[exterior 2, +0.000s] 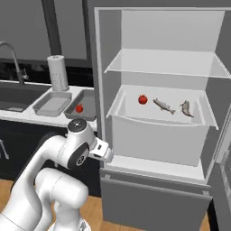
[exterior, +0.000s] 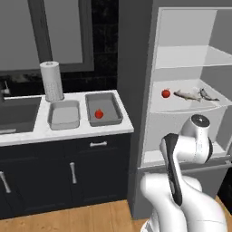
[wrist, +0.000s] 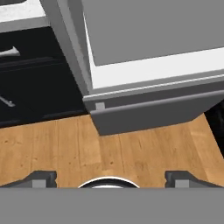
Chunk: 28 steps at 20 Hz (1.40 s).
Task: Place one tomato and one fish in each tupperware on the nearby counter, to pack two identical lunches.
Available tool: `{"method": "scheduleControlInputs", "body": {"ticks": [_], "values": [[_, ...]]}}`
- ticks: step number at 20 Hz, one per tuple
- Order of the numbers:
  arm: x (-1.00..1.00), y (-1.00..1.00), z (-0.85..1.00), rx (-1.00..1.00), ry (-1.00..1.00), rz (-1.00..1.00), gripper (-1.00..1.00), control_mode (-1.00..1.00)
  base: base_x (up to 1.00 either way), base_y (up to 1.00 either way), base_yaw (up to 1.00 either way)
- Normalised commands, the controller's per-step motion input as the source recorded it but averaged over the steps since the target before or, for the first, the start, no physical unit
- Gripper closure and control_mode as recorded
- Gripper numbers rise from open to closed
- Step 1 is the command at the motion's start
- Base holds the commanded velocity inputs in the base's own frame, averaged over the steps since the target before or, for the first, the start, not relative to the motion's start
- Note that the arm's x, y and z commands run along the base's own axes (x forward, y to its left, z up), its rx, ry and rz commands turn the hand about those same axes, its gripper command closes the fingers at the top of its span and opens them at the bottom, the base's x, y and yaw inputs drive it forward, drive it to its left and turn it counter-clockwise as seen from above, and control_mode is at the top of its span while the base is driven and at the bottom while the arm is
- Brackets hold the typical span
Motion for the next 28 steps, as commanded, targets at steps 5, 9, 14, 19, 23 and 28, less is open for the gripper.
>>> {"method": "scheduleControlInputs", "body": {"ticks": [5,9,14,19,23,28], "values": [[0.00,0.00,0.00,0.00,0.00,0.00,-1.00,1.00,0.67,-0.90,-0.12],[0.00,0.00,0.00,0.00,0.00,0.00,-1.00,1.00,0.46,-0.26,0.01],[0.00,0.00,0.00,0.00,0.00,0.00,-1.00,1.00,0.19,-0.57,0.02],[0.00,0.00,0.00,0.00,0.00,0.00,-1.00,1.00,0.28,-0.66,0.03],[0.16,0.00,0.50,-0.06,-0.21,0.04,-1.00,-1.00,0.33,-0.03,0.02],[0.17,0.18,1.00,-0.19,-0.37,0.14,-1.00,-1.00,0.00,0.00,0.00]]}}
